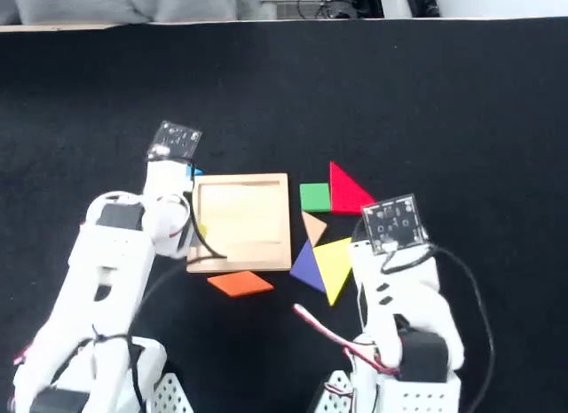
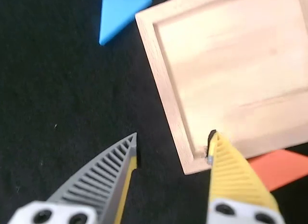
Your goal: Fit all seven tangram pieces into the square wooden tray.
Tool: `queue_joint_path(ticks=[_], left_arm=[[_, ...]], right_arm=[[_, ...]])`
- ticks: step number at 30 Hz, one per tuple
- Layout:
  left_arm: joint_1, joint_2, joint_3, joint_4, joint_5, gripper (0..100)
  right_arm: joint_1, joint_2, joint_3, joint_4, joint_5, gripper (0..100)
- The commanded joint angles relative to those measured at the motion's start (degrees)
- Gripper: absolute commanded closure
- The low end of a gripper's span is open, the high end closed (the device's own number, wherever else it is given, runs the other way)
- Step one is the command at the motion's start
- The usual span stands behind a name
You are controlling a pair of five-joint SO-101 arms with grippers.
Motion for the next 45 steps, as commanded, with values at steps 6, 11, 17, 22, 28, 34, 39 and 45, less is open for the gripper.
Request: queue_joint_path(ticks=[6, 11, 17, 22, 28, 34, 39, 45], left_arm=[[-7.6, -13.7, 14.3, -16.7, 4.9, 76], [-10.4, -13.7, 15.1, -17.0, 5.1, 76], [-10.2, -14.2, 17.0, -17.8, 5.2, 76], [-10.7, -14.3, 18.9, -20.1, 5.1, 76], [-10.5, -14.3, 19.1, -20.2, 5.1, 76], [-10.6, -14.3, 19.0, -20.2, 4.9, 76], [-10.6, -14.3, 18.9, -20.2, 4.9, 76], [-10.5, -14.3, 18.9, -20.2, 4.9, 76]], right_arm=[[-4.8, 37.6, -19.7, -2.4, -2.0, 85.4], [-6.3, 61.2, -31.6, -1.1, -2.0, 84.9], [-9.2, 84.7, -49.0, 6.3, 1.8, 69.3], [-12.2, 93.2, -52.0, 4.0, 13.6, 59.2], [-10.8, 100.8, -55.0, 0.6, 19.1, 60.3], [-6.0, 107.7, -59.3, 0.7, 23.7, 60.4], [-5.9, 111.5, -59.8, 0.2, 25.3, 60.5], [-6.5, 115.4, -63.3, 0.3, 24.9, 60.5]])
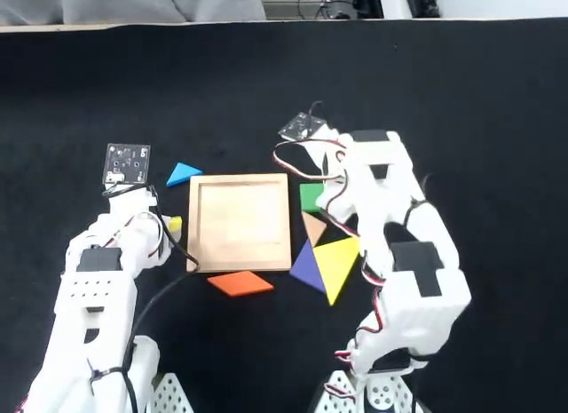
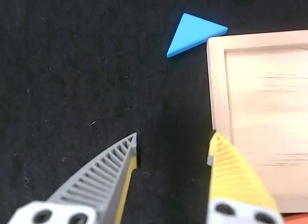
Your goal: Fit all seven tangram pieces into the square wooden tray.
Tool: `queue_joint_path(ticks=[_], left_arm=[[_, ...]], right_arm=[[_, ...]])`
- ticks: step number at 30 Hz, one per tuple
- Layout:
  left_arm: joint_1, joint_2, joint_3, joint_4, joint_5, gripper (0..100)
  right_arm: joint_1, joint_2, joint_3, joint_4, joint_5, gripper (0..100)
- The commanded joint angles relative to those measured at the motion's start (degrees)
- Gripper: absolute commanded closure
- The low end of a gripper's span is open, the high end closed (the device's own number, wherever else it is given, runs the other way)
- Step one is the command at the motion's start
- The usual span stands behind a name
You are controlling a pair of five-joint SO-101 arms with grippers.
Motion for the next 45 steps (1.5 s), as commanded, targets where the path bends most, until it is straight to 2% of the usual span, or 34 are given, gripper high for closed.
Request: queue_joint_path(ticks=[1, 9, 15, 17, 24, 31, 41, 43, 45], left_arm=[[-0.5, -1.1, -0.7, -0.8, 0.3, 76], [-0.5, -1.1, -0.7, -0.8, 0.2, 76], [-0.6, -1.1, -0.7, -0.8, 0.2, 76], [-0.6, -1.1, -0.7, -0.8, 0.2, 76], [-0.6, -1.1, -0.7, -0.8, 0.2, 76], [-0.6, -1.1, -0.7, -0.7, 0.2, 76], [-0.6, -1.1, -0.6, -0.5, 0.2, 76], [-0.6, -1.1, -0.6, -0.6, 0.2, 76], [-0.6, -1.1, -0.6, -0.7, 0.2, 76]], right_arm=[[0.0, 0.9, -4.4, -0.4, 0.1, 60.6], [0.3, 5.1, -6.3, 1.2, 0.3, 61.2], [0.3, 4.9, -6.5, 1.2, 0.4, 79.2], [0.3, 4.9, -6.6, 1.2, 0.4, 82.5], [0.4, 3.6, -8.6, 1.8, 0.1, 82.8], [0.5, -6.7, -8.7, 6.2, 0.4, 82.8], [7.6, -10.4, -8.4, 7.7, 0.1, 82.3], [7.2, -9.7, -8.0, 7.7, -0.7, 79.5], [5.1, -8.8, -8.3, 7.6, -6.1, 70.8]])
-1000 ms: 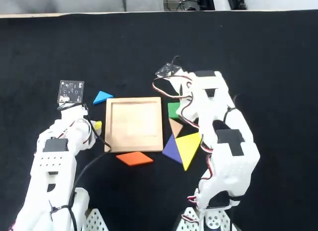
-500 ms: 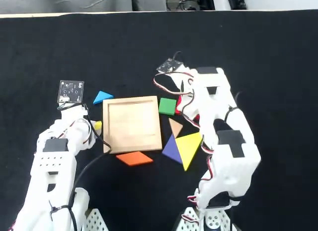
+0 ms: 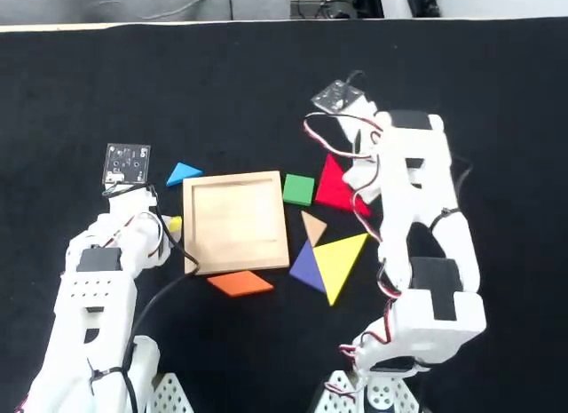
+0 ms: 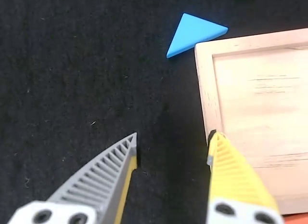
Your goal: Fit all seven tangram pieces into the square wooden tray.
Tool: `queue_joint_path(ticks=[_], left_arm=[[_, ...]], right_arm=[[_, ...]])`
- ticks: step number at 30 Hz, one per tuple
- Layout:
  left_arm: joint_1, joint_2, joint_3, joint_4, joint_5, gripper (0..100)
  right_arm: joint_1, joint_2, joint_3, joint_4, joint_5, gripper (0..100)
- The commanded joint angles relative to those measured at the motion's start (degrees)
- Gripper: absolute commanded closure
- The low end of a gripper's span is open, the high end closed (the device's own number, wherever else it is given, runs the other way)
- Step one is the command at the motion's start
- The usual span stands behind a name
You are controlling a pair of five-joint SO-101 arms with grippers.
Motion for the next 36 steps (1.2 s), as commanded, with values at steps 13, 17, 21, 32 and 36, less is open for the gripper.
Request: queue_joint_path(ticks=[13, 17, 21, 32, 36], left_arm=[[-0.6, -1.1, -0.5, -0.7, 0.2, 76], [-0.6, -1.1, -0.6, -0.8, 0.2, 76], [-0.6, -1.1, -0.6, -0.8, 0.2, 76], [-0.6, -1.1, -0.6, -0.8, 0.2, 76], [-0.6, -1.1, -0.6, -0.8, 0.2, 76]], right_arm=[[-12.5, 9.3, -2.3, -6.0, -14.9, 57.2], [-12.3, 12.5, -2.4, -9.1, -15.6, 57.2], [-12.2, 12.7, -2.4, -11.4, -19.4, 57.1], [-12.3, 13.2, -2.2, -11.4, -20.0, 57.4], [-12.3, 14.5, -2.5, -11.3, -21.7, 57.4]])
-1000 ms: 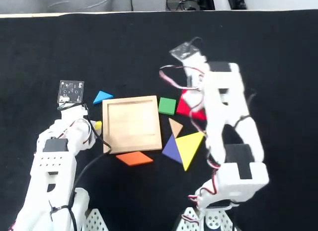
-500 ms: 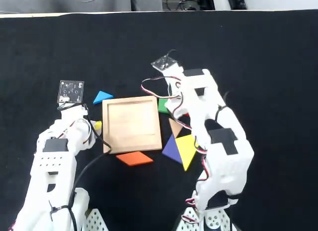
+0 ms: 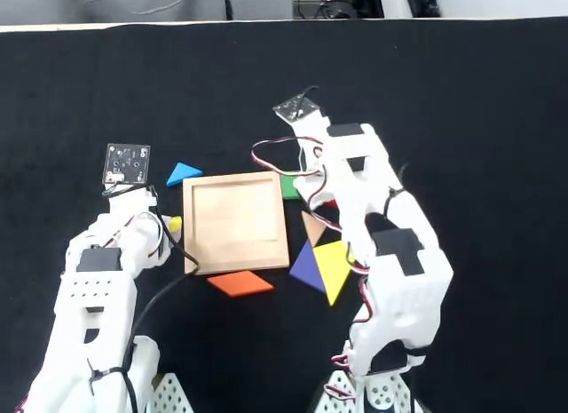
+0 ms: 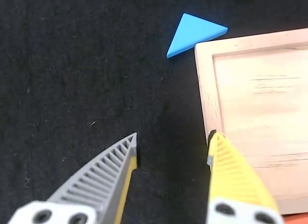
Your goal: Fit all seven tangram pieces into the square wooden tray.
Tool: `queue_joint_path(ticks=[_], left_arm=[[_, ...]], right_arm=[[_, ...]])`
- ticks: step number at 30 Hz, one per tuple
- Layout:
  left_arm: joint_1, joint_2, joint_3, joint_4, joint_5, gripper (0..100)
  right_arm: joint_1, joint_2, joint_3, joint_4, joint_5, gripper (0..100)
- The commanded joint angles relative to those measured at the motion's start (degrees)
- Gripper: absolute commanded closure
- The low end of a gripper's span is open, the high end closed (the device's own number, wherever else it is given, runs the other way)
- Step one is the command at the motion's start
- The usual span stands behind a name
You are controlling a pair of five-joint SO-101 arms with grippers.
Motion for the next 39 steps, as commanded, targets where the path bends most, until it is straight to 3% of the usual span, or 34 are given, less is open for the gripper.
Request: queue_joint_path(ticks=[1, 6, 15, 22, 29, 39], left_arm=[[-0.6, -1.1, -0.6, -0.8, 0.2, 76], [-0.6, -1.1, -0.6, -0.8, 0.2, 76], [-0.6, -1.1, -0.6, -0.8, 0.1, 76], [-0.6, -1.1, -0.5, -0.8, 0.1, 76], [-0.6, -1.1, -0.5, -0.8, 0.1, 76], [-0.6, -1.1, -0.5, -0.8, 0.1, 76]], right_arm=[[-0.7, 0.0, -3.0, -0.8, -3.0, 57.4], [-3.1, 0.5, -4.8, -0.5, -8.0, 57.1], [-1.6, 0.7, -4.4, -0.3, -8.2, 58.0], [-1.5, 1.5, -4.8, 0.2, -8.2, 77.5], [-1.3, 1.4, -5.0, 0.5, -8.0, 77.9], [2.2, -2.6, -6.5, 5.2, -1.7, 75.9]])
